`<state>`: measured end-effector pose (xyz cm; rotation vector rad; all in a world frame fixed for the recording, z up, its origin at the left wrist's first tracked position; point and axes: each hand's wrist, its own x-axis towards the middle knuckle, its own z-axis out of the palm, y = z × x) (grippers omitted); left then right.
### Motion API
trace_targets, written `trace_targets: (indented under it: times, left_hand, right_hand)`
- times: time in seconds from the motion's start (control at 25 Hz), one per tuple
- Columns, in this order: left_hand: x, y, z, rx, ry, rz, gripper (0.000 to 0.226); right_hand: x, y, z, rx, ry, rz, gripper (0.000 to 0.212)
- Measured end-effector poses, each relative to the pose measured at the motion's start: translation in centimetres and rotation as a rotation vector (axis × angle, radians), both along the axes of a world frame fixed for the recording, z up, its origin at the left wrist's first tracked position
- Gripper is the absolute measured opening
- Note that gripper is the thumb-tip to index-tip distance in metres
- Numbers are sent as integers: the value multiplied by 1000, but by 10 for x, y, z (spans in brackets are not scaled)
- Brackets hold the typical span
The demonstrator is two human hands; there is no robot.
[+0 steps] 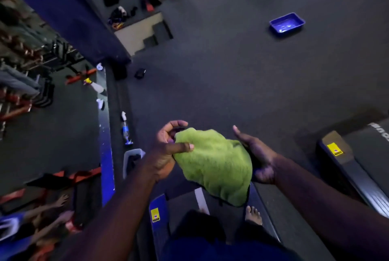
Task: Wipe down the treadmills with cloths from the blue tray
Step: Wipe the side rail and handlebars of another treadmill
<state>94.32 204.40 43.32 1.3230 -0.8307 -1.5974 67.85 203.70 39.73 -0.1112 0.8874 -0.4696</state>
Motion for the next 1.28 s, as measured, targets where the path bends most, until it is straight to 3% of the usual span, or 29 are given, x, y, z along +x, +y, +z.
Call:
trace_targets:
  times: [0.12, 0.36, 0.52, 0.6, 0.68, 0.72, 0.8, 0.88, 1.0, 1.04, 1.12, 1.2, 1.28]
  left_hand:
    - [32, -26, -8, -3, -38, 43, 65]
    - [82, -120, -31, -184, -445, 75, 55]
    - [60, -194, -41, -325, -654, -235, 72]
    - [30, -227, -41, -422, -708, -363, 91]
    - [-6, -268, -41, -489, -701, -507, 108]
    - [-25, -290, -37, -492, -689, -583, 106]
    - [-61, -336, -34, -450, -626, -709, 78]
    - [-101, -388, -35, -484, -596, -801, 50]
    - [-185, -472, -55, -578, -533, -889, 37]
    - [-223, -503, -72, -580, -505, -911, 36]
    - [-310, -561, -120, -585, -453, -930, 35]
    - [-387, -608, -178, -534, -349, -957, 43]
    - [-455, -643, -208, -433, -226, -962, 50]
  right_hand:
    - [25, -45, -8, -35, 82, 72, 58]
    - [77, -135, -6, -518, 626, -344, 79]
    - [67, -184, 11, -984, 1046, -198, 105]
    - [51, -203, 35, -1169, 1108, -203, 110]
    - [27, -227, 61, -1265, 1122, -216, 101]
    - [9, -238, 68, -1266, 1112, -212, 94]
    - [-39, -258, 70, -1183, 1012, -188, 84]
    - [-96, -277, 52, -1061, 962, -124, 88]
    - [-185, -310, -5, -867, 1230, -7, 105]
    - [-216, -326, -34, -804, 1339, 32, 100]
    - [-286, -369, -101, -722, 1501, 31, 69]
    - [-347, -402, -166, -698, 1453, -150, 45]
    - [-399, -425, -205, -624, 1258, -575, 41]
